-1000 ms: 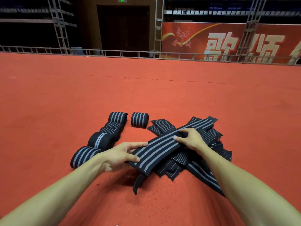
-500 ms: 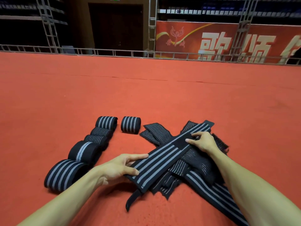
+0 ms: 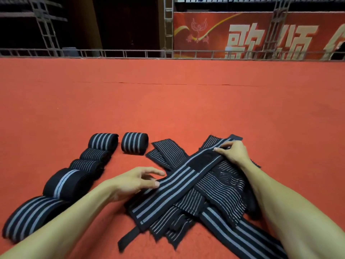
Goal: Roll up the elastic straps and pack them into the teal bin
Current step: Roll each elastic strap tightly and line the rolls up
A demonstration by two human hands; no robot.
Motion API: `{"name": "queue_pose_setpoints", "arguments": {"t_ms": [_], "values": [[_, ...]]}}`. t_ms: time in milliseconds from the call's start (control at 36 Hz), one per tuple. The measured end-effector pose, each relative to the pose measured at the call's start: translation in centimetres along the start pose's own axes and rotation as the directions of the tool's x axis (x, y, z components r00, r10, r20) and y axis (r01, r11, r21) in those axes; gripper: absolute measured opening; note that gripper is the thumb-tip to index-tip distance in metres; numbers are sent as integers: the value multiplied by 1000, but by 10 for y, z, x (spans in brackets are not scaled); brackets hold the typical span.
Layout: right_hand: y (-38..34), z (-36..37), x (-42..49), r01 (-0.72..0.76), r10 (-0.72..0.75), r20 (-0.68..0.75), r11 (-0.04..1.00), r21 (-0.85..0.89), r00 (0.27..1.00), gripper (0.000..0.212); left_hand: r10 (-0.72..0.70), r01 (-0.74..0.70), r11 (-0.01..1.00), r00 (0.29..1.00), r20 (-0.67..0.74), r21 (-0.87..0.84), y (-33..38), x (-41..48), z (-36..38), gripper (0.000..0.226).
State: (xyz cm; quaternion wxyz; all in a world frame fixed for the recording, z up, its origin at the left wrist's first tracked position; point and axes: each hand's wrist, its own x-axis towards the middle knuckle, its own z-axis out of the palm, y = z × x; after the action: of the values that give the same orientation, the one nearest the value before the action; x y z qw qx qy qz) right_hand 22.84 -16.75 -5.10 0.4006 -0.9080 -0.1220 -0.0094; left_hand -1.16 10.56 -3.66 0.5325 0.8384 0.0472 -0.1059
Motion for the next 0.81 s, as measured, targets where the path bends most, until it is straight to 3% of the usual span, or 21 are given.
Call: {"name": "queue_pose_setpoints", "arguments": {"t_ms": [111, 333, 500, 667, 806], "values": [[6, 0, 9, -7, 7, -15, 1000, 11, 1000, 43, -70, 68, 997, 997, -27, -44, 25, 15, 13, 27], [13, -5, 30, -50, 64, -131, 993, 105, 989, 27, -15, 11, 998, 996, -86, -54, 67, 62, 30, 24], [22, -7, 50, -78, 139, -275, 972, 223, 951, 23, -4, 2, 997, 999, -33, -72, 77, 90, 40, 23], [33, -12, 52, -85, 166, -223, 939, 332, 961, 32, -17, 20, 998, 999, 37, -62, 74, 95, 45, 37], [36, -16, 49, -222, 242, 11, 871, 438, 970, 32, -43, 67, 982, 989, 140, -178, 66, 79, 34, 43]]}}
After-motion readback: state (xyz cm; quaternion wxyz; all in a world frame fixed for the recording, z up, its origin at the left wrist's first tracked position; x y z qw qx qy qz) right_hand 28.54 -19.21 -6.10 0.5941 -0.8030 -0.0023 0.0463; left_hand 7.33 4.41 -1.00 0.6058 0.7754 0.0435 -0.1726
